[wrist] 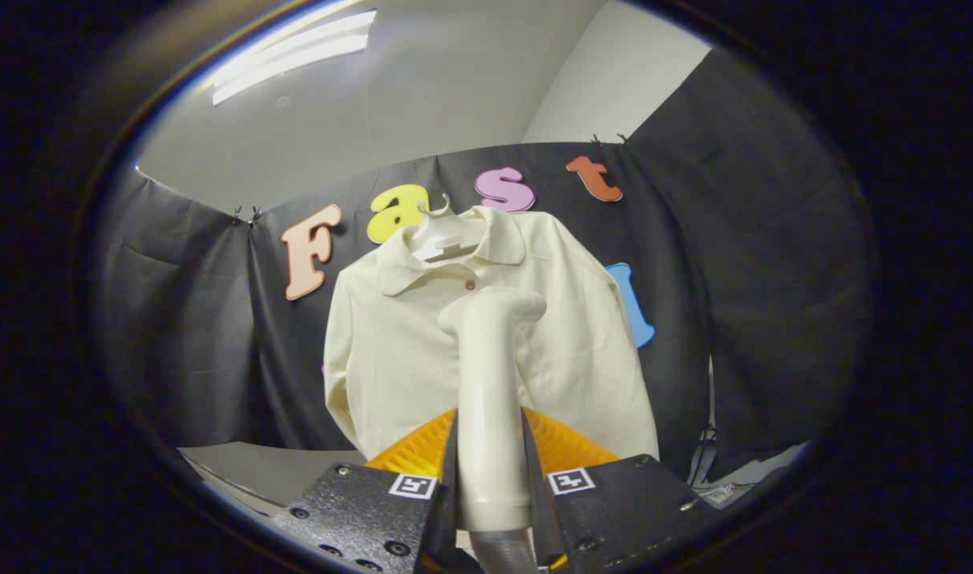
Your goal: Iron the clothes twice with a garment steamer, once on the left side and once on the right side.
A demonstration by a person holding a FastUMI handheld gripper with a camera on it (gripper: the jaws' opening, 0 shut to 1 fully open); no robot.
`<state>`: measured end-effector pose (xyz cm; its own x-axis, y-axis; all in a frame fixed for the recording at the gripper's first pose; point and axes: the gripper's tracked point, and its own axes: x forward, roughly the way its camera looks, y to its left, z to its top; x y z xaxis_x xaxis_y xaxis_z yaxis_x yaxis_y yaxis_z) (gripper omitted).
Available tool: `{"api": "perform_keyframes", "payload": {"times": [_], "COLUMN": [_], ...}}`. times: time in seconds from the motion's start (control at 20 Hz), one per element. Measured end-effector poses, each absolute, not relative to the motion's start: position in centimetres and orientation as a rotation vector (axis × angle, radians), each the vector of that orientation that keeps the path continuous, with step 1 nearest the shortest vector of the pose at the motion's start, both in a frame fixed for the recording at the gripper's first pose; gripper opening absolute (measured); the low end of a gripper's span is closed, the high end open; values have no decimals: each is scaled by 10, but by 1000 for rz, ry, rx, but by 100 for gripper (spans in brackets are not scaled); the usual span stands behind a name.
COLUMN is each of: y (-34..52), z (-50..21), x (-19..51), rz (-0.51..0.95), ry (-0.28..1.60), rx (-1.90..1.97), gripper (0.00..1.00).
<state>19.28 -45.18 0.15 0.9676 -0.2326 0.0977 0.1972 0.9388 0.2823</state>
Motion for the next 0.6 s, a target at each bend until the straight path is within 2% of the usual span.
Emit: {"api": "perform_keyframes", "payload": {"times": [0.3,0.6], "y": [-481,-479], "z": [-6,-44], "x": [231,240], "rz": [-268,-246], "ry": [-138,-111], "rx": [323,425], "gripper": [36,36]}}
